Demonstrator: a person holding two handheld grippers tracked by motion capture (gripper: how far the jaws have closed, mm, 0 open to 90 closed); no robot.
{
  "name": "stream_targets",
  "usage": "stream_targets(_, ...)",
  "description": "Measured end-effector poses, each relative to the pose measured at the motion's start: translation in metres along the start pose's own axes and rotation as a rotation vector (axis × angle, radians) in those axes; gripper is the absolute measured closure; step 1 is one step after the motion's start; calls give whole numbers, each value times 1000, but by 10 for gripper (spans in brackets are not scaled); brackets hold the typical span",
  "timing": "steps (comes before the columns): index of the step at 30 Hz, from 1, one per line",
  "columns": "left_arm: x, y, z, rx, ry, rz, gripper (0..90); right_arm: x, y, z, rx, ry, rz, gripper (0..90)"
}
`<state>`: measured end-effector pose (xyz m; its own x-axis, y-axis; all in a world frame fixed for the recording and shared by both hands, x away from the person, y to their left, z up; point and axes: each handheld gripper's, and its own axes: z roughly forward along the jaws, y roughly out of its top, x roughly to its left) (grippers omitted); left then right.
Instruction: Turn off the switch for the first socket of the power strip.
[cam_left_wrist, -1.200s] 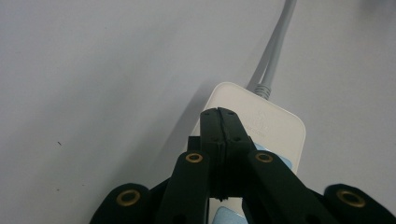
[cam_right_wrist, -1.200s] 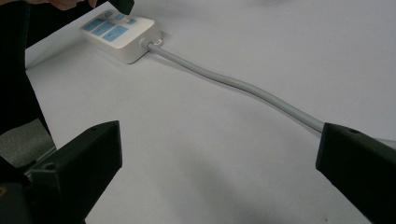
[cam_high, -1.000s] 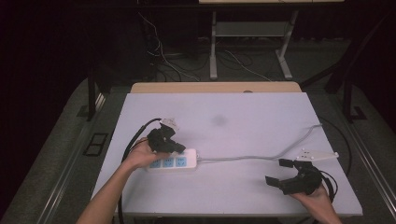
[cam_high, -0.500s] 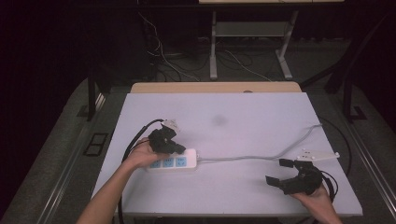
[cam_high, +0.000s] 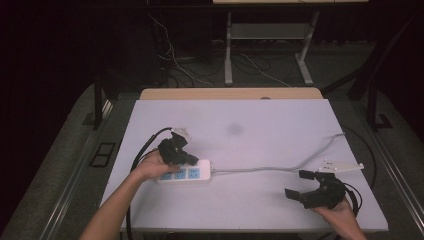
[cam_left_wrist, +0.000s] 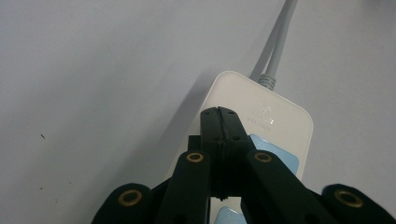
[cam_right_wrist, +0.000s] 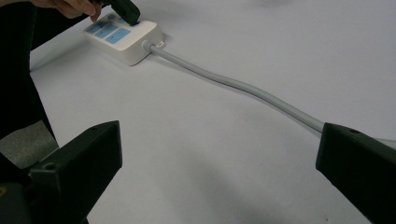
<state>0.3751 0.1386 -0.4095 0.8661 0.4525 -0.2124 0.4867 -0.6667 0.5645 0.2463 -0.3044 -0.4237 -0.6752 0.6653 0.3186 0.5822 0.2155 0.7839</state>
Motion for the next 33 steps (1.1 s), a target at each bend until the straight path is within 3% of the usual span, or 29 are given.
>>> stream_targets(16,-2,3,0,16,13,-17,897,-1,0,0,-1,-8,3,2)
stream_targets(19,-3,3,0,15,18,-3,895,-1,0,-1,-3,-15,1,2)
stream_targets(22,-3,4,-4,-18,18,-6,894,-1,1,-2,-8,-21,4,2)
stream_targets(33,-7,5,-9,-35,36,19,893,-2,1,-1,-8,-25,7,2)
